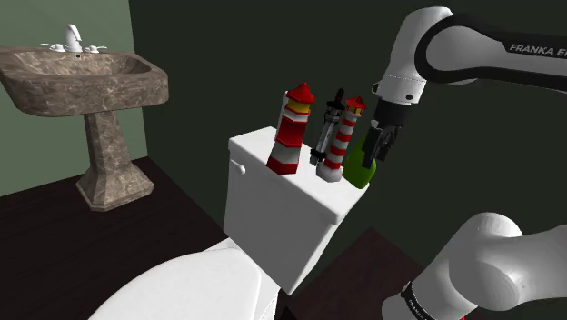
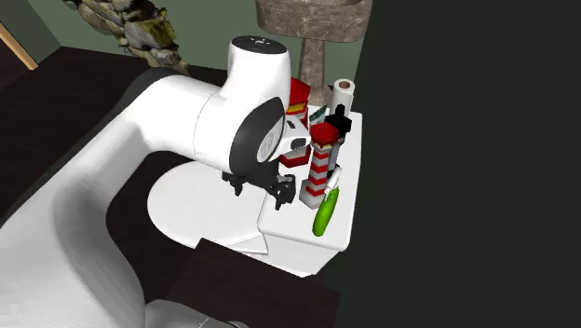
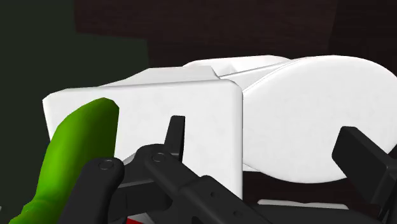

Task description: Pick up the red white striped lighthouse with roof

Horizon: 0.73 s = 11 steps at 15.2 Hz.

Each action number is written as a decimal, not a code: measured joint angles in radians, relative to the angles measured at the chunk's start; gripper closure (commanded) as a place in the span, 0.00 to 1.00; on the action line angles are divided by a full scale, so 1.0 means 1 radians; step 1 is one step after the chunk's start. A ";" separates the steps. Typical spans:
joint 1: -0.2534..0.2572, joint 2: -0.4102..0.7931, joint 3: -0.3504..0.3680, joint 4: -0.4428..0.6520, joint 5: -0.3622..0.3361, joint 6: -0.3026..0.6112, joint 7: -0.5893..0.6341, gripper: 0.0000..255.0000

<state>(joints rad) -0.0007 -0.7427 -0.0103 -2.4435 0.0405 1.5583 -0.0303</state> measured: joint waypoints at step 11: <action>0.027 0.474 -0.140 0.571 -0.016 -0.317 -0.288 0.00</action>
<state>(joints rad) 0.0265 -0.2692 -0.1499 -1.8720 0.0241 1.2414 -0.3188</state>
